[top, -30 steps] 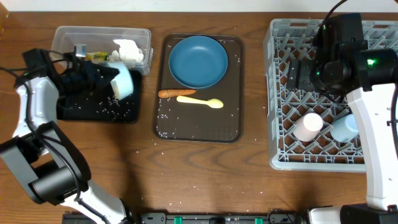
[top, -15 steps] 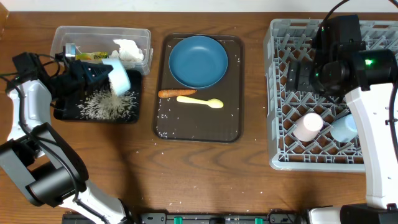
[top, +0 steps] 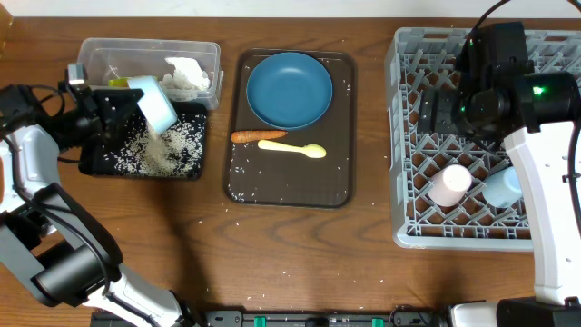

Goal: Sort waste into correct bins and load items into the dishwasher rack
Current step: 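Carry the rice bowl left and tip the rice into the black tray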

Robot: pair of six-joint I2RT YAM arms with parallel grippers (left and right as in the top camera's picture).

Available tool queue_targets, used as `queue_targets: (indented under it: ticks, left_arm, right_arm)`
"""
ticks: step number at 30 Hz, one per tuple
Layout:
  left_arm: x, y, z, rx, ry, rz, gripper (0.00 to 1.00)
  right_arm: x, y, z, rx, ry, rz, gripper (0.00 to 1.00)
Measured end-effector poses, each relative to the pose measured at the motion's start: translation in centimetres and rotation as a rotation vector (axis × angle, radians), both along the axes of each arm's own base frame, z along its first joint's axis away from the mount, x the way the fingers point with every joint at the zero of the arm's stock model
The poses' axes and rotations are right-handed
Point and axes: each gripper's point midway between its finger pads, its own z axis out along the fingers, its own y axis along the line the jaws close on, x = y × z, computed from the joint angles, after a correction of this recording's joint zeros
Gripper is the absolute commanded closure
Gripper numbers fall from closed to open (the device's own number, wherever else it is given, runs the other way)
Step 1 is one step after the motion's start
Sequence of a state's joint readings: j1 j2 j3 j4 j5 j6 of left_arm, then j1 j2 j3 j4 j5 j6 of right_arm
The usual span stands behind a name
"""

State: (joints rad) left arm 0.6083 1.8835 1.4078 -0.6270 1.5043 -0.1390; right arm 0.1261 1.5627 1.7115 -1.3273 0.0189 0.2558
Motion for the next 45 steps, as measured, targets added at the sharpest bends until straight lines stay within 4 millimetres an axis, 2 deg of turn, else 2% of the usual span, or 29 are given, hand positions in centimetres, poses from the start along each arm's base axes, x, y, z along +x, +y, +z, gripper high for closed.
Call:
queue_targets:
  ticks: [9,23,34,40,45]
  left_arm:
    - [0.6,0.4,1.0,-0.072,0.033,0.003,0.94]
    - [0.9,0.5,1.2,-0.168,0.151,0.018,0.94]
    - [1.3,0.8,1.6,-0.162,0.137,0.021,0.94]
    - [2.1,1.7,0.7,-0.095,0.144,0.076,0.94]
    - [1.9,1.6,0.9,-0.109,0.137,0.064,0.94]
  right_arm:
    - [0.0,0.0,0.0,0.000,0.001,0.000,0.09]
    - [-0.1,0.0,0.0,-0.001,0.003,0.001,0.09]
    - [-0.2,0.0,-0.1,-0.002,0.008,0.002,0.09]
    - [-0.3,0.0,-0.2,-0.003,0.015,0.002,0.09]
    - [-0.5,-0.1,-0.2,-0.007,0.024,0.010,0.08]
